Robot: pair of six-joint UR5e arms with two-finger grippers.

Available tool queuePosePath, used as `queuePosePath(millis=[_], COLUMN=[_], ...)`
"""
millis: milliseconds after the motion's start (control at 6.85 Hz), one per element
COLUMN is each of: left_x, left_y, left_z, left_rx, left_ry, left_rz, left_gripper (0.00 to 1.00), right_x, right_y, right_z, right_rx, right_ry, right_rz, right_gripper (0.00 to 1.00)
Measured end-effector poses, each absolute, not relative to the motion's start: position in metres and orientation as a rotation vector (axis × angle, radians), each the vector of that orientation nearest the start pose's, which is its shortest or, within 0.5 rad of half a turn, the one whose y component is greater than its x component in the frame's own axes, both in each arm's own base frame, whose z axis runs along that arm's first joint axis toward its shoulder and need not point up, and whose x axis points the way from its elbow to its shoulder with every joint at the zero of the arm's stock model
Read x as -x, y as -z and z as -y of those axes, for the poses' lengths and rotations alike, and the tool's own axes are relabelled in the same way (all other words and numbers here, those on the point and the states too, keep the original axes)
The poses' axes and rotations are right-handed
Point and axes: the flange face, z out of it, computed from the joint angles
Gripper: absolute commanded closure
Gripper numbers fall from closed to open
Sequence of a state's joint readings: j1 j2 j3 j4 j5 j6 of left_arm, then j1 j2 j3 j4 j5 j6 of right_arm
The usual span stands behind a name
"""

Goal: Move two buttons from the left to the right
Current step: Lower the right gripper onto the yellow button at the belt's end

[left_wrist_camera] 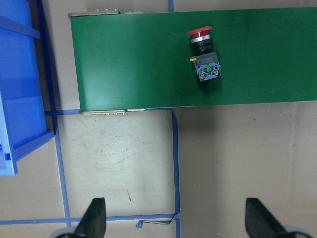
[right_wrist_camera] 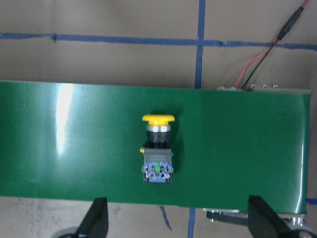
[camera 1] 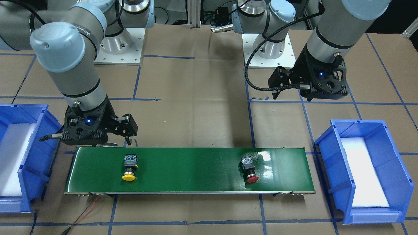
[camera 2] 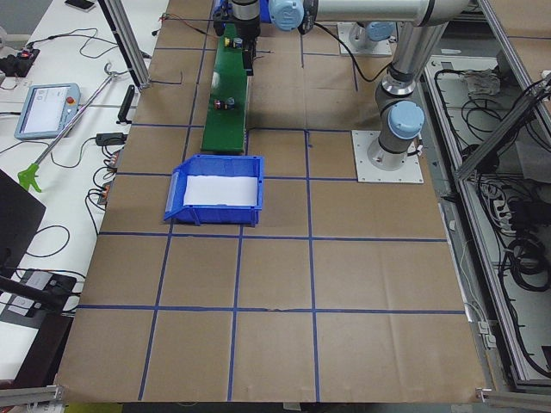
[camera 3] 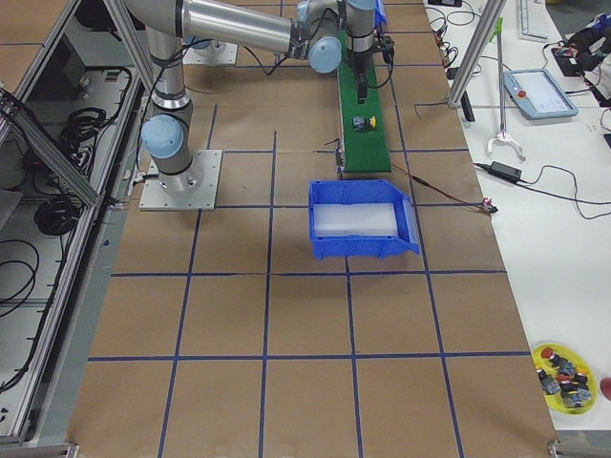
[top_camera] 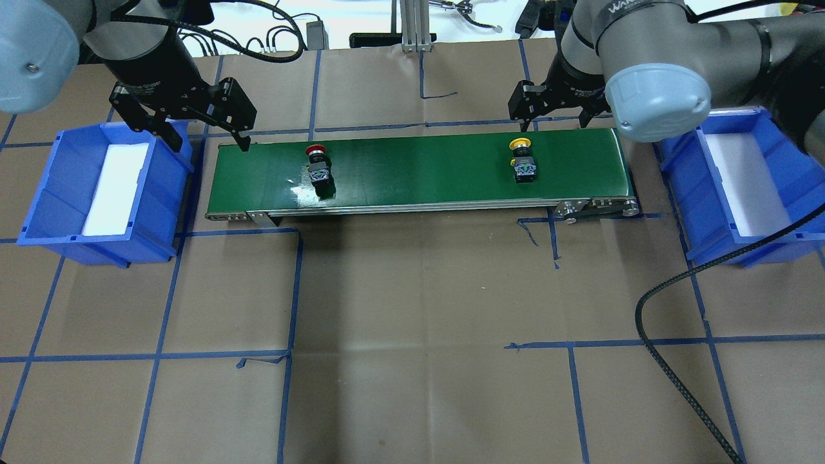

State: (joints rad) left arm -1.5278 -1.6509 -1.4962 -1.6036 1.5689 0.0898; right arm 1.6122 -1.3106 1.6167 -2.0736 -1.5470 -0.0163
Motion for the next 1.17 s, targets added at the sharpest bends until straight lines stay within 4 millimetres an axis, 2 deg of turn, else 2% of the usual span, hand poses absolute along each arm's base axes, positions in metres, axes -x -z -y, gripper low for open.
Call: queuePosePath(millis=[146, 438, 876, 1022, 1168], left_x=[0.111, 0.111, 0.111, 0.111, 0.111], left_y=[-0.482, -0.483, -0.481, -0.481, -0.481], left_z=[0.525, 0.523, 0.520, 0.520, 0.520], left_rx=[-0.075, -0.072, -0.075, -0.074, -0.073], left_ry=[-0.055, -0.054, -0.059, -0.058, -0.058], left_rz=[-3.145, -3.145, -3.144, -3.144, -3.144], left_gripper=[0.00, 0.00, 0.00, 0.00, 0.00], right_x=[-0.160, -0.157, -0.141, -0.137, -0.135], right_y=[-0.355, -0.306, -0.264, -0.253, -0.246], right_z=[0.608, 0.621, 0.620, 0.622, 0.623], right_rx=[0.103, 0.111, 0.079, 0.066, 0.062], right_ry=[0.326, 0.232, 0.115, 0.087, 0.071], right_rz=[-3.100, -3.124, -3.141, -3.142, -3.142], right_gripper=[0.00, 0.00, 0.03, 0.42, 0.88])
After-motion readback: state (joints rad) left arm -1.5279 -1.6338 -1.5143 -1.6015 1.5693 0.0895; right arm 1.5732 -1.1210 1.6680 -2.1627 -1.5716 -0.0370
